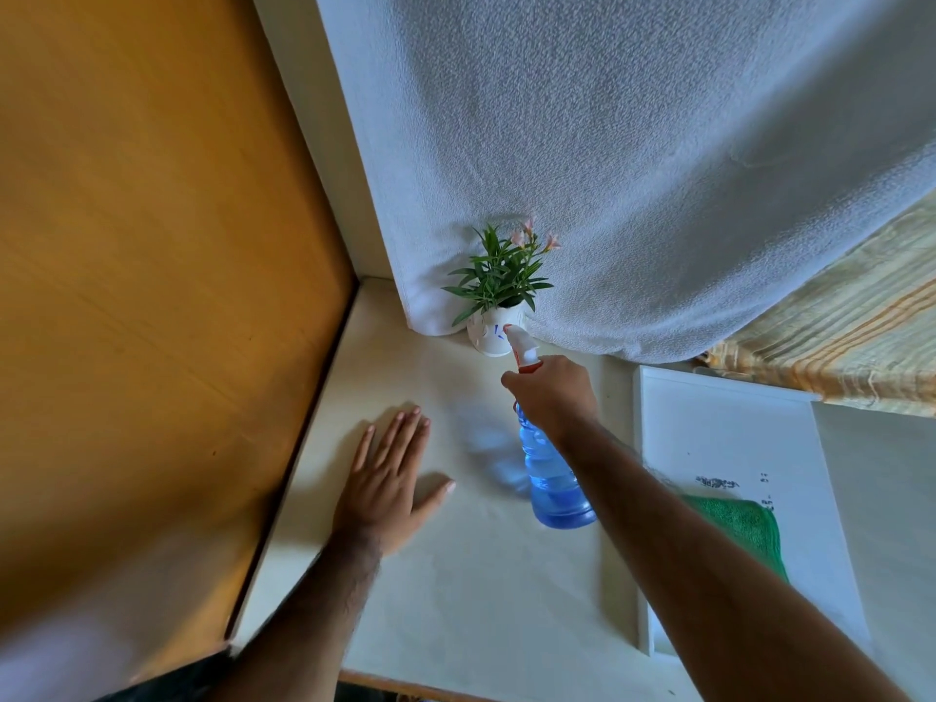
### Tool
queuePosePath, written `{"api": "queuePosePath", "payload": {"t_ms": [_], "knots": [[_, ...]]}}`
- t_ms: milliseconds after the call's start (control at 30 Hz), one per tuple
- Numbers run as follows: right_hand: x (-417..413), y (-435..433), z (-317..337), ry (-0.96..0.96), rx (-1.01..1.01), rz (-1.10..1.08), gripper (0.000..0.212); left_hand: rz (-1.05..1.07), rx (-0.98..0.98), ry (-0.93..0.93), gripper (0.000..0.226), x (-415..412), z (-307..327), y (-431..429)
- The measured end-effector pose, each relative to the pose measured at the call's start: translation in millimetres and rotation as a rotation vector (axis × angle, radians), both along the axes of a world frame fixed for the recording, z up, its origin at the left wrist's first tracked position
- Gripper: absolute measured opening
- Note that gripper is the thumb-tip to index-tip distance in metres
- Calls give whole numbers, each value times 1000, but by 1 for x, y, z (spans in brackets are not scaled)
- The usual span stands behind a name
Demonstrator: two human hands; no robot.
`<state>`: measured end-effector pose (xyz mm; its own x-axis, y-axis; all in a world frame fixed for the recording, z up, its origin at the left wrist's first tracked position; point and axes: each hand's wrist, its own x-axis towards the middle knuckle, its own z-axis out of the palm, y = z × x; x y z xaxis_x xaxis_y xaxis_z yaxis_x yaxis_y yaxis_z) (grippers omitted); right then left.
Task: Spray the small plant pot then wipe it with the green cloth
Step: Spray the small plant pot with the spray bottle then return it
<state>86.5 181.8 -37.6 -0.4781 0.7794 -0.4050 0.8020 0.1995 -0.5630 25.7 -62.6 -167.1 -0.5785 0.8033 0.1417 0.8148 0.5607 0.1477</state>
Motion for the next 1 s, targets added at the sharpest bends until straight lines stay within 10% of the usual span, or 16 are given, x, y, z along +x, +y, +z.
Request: {"api": "queuePosePath", "payload": {"t_ms": [633, 1000], "knots": [[10, 0, -1, 98, 43, -17, 14, 7, -1, -13, 89, -2, -1, 0], [90, 23, 43, 730, 155, -288, 21, -4, 14, -46, 87, -1, 2, -2]]}}
